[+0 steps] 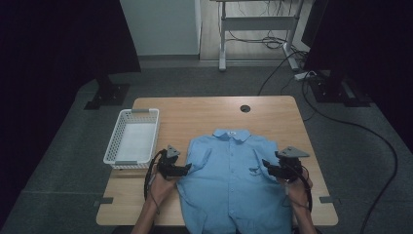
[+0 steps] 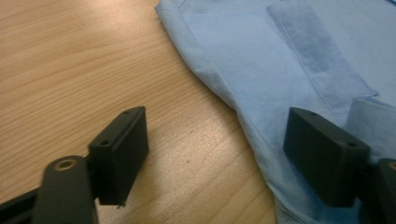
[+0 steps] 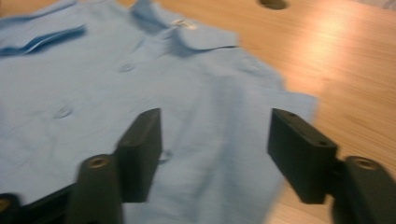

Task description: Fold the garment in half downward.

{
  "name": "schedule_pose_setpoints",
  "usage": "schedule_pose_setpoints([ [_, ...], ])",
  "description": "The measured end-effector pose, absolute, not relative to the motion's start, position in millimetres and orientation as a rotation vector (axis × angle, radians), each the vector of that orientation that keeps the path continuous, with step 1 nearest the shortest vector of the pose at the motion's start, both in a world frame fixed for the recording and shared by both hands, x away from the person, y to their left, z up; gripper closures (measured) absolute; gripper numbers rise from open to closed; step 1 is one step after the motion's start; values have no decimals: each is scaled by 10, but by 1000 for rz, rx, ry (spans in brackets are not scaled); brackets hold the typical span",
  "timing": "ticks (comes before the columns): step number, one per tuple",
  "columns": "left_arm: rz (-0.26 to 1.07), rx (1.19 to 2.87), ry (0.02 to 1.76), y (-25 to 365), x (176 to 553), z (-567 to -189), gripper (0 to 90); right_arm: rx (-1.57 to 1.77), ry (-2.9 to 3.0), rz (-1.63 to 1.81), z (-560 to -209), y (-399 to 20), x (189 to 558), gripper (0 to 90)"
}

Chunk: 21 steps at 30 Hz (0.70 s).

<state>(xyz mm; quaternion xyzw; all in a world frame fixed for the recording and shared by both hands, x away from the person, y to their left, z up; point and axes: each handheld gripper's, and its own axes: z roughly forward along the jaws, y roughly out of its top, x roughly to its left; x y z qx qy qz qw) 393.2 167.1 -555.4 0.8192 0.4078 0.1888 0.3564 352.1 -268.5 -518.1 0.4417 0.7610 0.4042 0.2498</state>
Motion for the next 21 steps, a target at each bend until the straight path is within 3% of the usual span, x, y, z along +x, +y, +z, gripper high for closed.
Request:
schedule_pose_setpoints([
  [11,479,2127,1043,1660,3937,-5555,160,1368,2145,1003,-5530,-2995,3626,181],
  [16,479,2128,1041,1659,3933,-5556,158,1339,2181,1008,-5640,-3007,3630,53],
  [21,475,2133,1037,1659,3873,-5557,146,1338,2179,967,-5646,-2973,3562,45],
])
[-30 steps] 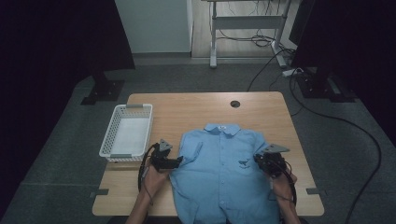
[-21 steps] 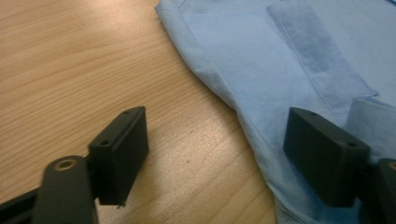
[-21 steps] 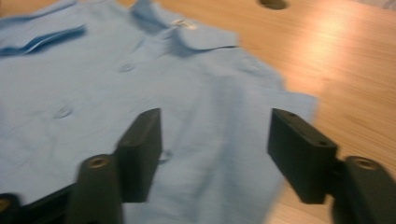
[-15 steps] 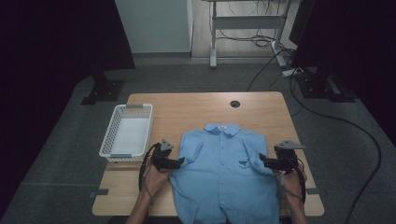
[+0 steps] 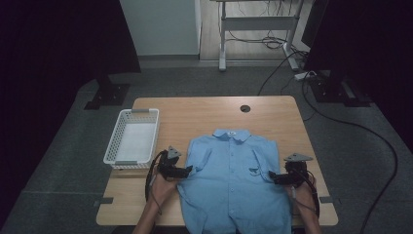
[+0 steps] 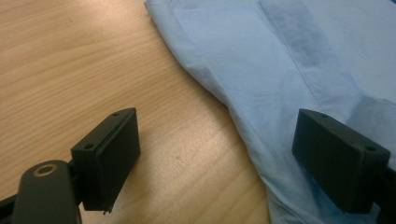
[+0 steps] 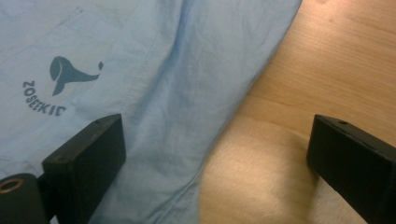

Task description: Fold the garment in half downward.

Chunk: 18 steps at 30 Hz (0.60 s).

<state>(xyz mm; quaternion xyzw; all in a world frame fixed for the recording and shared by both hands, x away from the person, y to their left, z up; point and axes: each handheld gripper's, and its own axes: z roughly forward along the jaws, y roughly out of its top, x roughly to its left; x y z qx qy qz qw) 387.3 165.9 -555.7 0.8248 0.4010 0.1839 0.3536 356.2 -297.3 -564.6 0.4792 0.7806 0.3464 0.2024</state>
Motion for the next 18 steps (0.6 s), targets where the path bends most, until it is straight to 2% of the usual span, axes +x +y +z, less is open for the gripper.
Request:
schedule_pose_setpoints([
  [18,477,2134,1033,1788,3290,-5563,167,1259,2241,1001,-5654,-2862,2949,69],
])
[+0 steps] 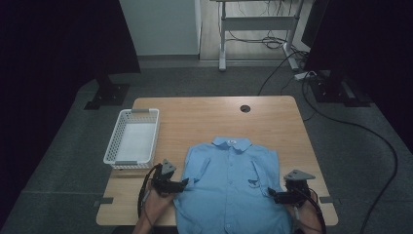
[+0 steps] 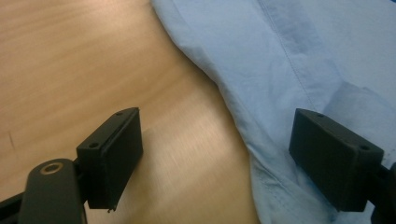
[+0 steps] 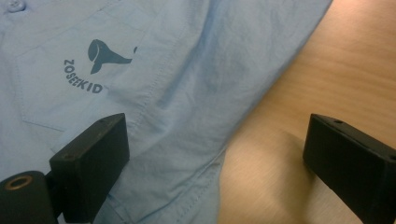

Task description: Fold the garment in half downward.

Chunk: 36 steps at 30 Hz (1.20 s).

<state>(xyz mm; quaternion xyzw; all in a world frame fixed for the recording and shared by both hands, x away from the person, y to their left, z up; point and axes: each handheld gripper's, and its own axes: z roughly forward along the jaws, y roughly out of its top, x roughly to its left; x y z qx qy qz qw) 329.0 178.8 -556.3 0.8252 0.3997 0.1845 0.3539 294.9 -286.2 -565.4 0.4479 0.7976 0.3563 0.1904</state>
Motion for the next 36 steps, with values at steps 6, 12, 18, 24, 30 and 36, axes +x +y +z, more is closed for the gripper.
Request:
schedule_pose_setpoints([
  [6,467,2140,1014,1832,3048,-5568,167,1228,2262,1017,-5656,-2842,2763,89],
  [12,447,2143,999,1838,3081,-5565,158,1203,2286,1023,-5650,-2845,2753,95],
  [18,365,2145,977,1795,3317,-5438,185,1185,2347,1034,-5528,-2831,2869,152],
  [24,394,2136,943,1593,3728,-5251,186,1177,2300,1046,-5393,-2846,3174,153],
  [30,398,2170,948,1462,4053,-5340,214,1218,2262,1016,-5381,-2899,3584,233],
  [36,404,2227,941,1401,4234,-5489,207,1257,2276,996,-5477,-2923,3865,317],
])
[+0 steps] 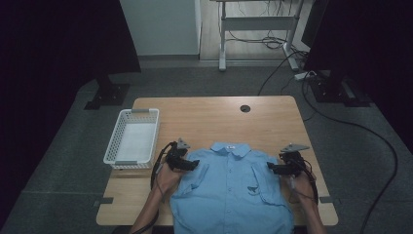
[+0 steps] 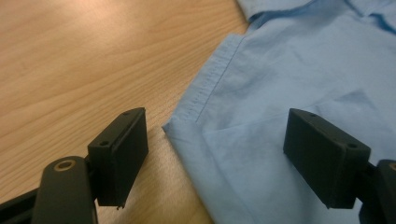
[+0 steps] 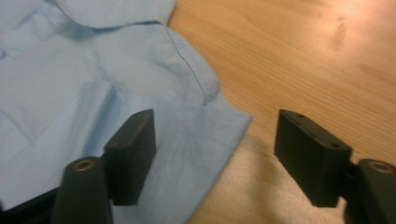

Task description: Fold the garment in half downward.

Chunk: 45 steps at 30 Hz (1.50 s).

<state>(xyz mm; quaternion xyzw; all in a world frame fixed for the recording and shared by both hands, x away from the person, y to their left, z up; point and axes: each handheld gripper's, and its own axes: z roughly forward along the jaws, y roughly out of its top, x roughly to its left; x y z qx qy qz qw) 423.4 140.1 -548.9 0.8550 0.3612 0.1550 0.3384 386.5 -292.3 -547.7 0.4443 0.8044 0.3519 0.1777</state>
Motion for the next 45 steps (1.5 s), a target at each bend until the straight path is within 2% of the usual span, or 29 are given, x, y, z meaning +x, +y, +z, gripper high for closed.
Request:
schedule_pose_setpoints([
  [1,403,2218,936,1407,4231,-5489,214,1255,2292,985,-5501,-2921,3891,343],
  [2,400,2211,926,1417,4211,-5481,274,1249,2301,975,-5532,-2917,3909,382],
  [3,402,2207,930,1417,4199,-5479,362,1238,2295,993,-5537,-2922,3903,468],
  [4,403,2204,944,1419,4185,-5472,386,1235,2294,996,-5534,-2924,3896,526],
  [7,393,2198,973,1421,4165,-5447,577,1229,2305,1011,-5525,-2894,3861,689],
  [8,377,2198,965,1419,4166,-5445,671,1222,2310,1012,-5522,-2869,3844,745],
  [10,351,2206,932,1400,4180,-5444,811,1211,2327,995,-5507,-2832,3835,819],
  [11,401,2219,906,1372,4198,-5440,860,1186,2336,954,-5479,-2797,3843,863],
  [16,433,2102,930,1390,4403,-5269,869,1184,2326,903,-5341,-2797,4013,877],
  [19,499,2103,927,1338,4541,-5097,871,1195,2266,917,-5207,-2805,4144,879],
  [24,631,2022,889,1316,4660,-4505,875,1158,2135,958,-4740,-2781,4298,880],
  [27,674,1935,857,1380,4563,-4217,875,1092,2020,1039,-4294,-2777,4169,880],
  [28,686,1911,830,1441,4404,-4084,875,1067,1991,1073,-4181,-2782,4075,880],
  [30,695,1922,809,1468,4304,-4091,875,1015,1971,1135,-4109,-2788,3831,880],
  [31,670,1938,782,1541,4090,-4219,875,998,1976,1147,-4156,-2791,3702,880],
  [35,531,1960,801,1669,3738,-4681,874,1028,2087,1184,-4679,-2827,3330,880],
  [36,531,1960,801,1669,3738,-4681,873,1045,2128,1174,-4825,-2833,3276,880],
  [37,502,2010,807,1675,3605,-4896,873,1063,2164,1176,-4958,-2838,3235,880],
  [40,486,2089,824,1676,3470,-5145,872,1091,2252,1147,-5238,-2832,3153,880],
  [45,421,2137,855,1719,3386,-5384,866,1124,2351,1115,-5460,-2798,3100,877],
])
